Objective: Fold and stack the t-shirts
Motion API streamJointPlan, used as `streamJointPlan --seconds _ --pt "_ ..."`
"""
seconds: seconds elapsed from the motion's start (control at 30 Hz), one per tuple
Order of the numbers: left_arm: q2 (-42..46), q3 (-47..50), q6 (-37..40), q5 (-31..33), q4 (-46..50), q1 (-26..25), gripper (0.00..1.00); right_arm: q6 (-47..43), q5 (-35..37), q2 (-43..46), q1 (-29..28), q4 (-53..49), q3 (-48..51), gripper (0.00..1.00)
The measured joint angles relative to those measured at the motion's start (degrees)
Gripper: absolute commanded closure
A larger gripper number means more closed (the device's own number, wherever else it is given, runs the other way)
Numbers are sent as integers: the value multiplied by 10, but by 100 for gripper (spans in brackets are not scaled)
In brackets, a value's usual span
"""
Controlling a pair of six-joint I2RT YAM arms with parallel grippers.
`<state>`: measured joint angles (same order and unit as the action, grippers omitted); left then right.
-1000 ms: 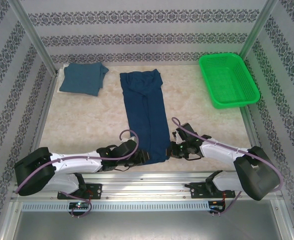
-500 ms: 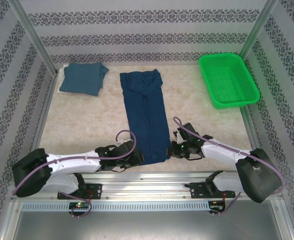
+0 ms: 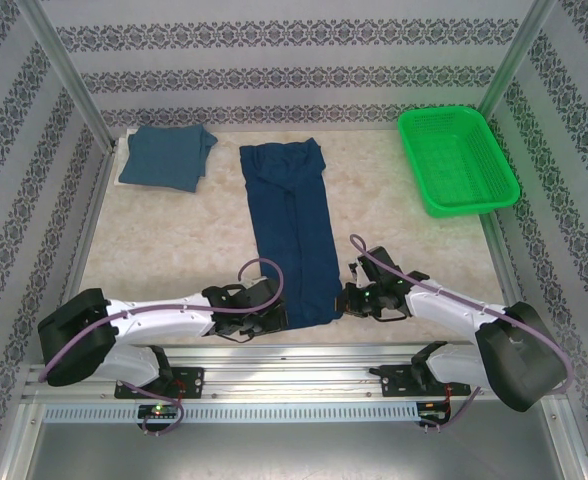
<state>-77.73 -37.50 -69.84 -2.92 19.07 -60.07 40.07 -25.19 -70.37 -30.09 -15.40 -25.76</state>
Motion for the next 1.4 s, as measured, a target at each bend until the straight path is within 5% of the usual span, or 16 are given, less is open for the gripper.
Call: streamJointPlan --seconds 0.27,0.7,1.0,1.2,1.4 --pt "-37 -8 8 0 7 0 59 0 -8 0 6 0 2 88" --pt "-77 -37 44 -5 11 4 99 0 -13 0 6 10 12 89" --pt "-37 -56 78 -2 13 9 100 3 -14 21 6 16 14 100" --pt "78 -34 78 13 17 10 100 7 -12 89 6 -15 4 100" --pt "99 -34 89 12 17 51 100 11 -13 91 7 -35 -33 100"
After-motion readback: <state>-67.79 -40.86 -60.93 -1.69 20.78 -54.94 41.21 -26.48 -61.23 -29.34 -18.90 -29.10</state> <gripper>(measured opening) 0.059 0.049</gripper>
